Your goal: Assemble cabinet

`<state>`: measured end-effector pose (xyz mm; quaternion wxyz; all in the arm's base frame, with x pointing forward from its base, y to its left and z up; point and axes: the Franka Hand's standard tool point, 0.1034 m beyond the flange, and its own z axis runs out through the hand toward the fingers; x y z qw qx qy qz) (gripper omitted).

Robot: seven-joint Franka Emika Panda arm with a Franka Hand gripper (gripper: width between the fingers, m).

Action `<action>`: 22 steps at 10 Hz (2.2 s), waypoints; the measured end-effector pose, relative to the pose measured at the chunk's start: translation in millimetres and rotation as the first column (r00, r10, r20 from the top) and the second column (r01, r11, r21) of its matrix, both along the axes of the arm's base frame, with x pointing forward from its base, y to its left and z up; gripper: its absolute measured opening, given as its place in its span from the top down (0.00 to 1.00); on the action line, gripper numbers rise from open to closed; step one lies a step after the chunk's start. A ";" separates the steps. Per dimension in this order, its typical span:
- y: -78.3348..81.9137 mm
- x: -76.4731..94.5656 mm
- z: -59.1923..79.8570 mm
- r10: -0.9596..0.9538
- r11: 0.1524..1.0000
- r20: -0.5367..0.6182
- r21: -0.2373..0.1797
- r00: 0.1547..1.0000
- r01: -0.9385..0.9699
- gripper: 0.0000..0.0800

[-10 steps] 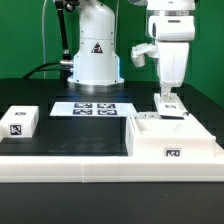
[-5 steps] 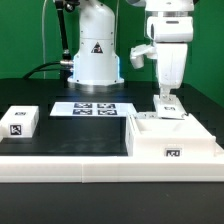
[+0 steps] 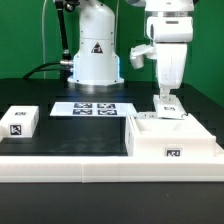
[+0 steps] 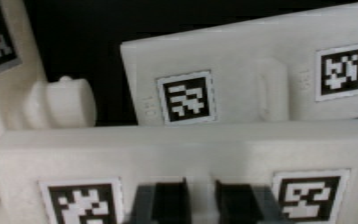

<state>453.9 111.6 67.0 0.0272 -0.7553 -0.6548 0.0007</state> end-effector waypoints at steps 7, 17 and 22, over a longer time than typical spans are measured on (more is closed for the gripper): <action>-1.4 15.5 -6.4 0.020 1.000 0.007 0.014 1.000 -0.020 0.91; -8.1 63.6 -4.3 0.065 0.998 0.033 0.013 0.997 -0.065 0.91; -9.9 72.4 -4.4 0.076 0.997 0.039 0.016 0.996 -0.076 0.91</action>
Offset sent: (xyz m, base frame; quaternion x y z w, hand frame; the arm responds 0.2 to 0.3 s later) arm 0.0152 0.0050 -0.0034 -0.0003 0.0053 -0.0124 0.9999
